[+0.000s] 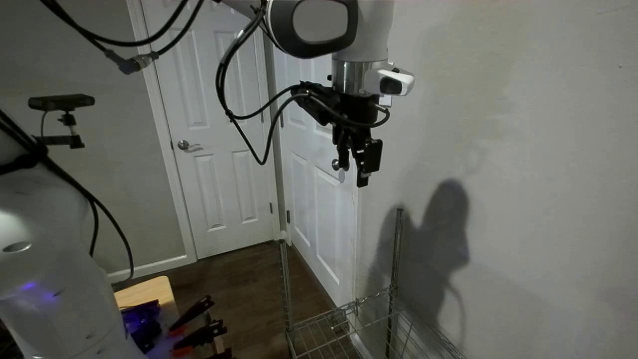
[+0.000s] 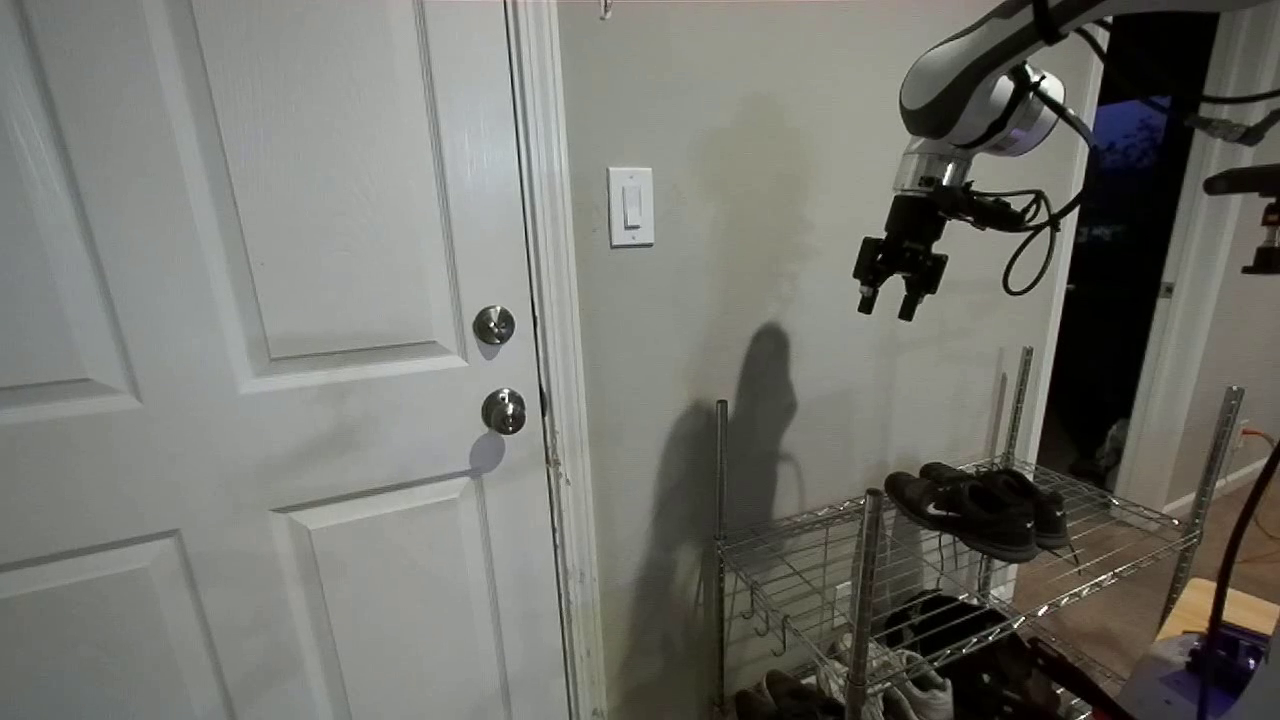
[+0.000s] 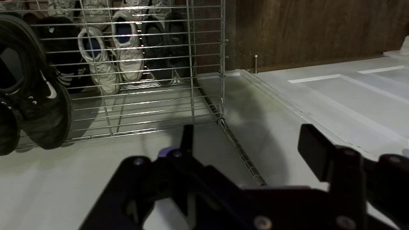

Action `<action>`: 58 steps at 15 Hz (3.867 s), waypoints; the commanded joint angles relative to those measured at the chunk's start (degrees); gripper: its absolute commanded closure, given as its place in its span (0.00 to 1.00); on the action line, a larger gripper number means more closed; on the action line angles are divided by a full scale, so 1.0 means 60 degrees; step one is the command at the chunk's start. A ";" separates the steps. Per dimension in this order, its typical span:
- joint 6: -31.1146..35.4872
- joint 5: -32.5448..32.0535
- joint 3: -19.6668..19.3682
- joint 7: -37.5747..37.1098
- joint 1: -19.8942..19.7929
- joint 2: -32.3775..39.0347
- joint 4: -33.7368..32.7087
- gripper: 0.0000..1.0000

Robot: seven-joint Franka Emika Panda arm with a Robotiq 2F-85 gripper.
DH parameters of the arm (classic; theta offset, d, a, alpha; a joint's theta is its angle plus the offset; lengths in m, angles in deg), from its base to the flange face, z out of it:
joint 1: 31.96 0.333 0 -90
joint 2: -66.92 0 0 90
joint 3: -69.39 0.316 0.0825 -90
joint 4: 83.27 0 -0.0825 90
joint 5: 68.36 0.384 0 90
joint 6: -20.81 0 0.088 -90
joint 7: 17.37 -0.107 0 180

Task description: Switch off the light

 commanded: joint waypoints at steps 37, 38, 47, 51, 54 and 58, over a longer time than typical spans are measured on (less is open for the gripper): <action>0.4319 -0.5106 0.3071 -0.0477 0.1747 0.3975 -0.5629 0.98; 0.4511 -0.5288 0.3022 -0.0581 0.1752 0.4050 -0.5688 0.98; 0.4803 -0.6200 0.2735 -0.1058 0.1935 0.4719 -0.6467 0.98; 0.4792 -0.6483 0.2650 -0.1159 0.2060 0.4977 -0.6826 0.98; 0.4788 -0.6621 0.2585 -0.1184 0.2140 0.5088 -0.6906 0.98; 0.4776 -0.6971 0.2437 -0.1437 0.2254 0.5171 -0.6938 0.98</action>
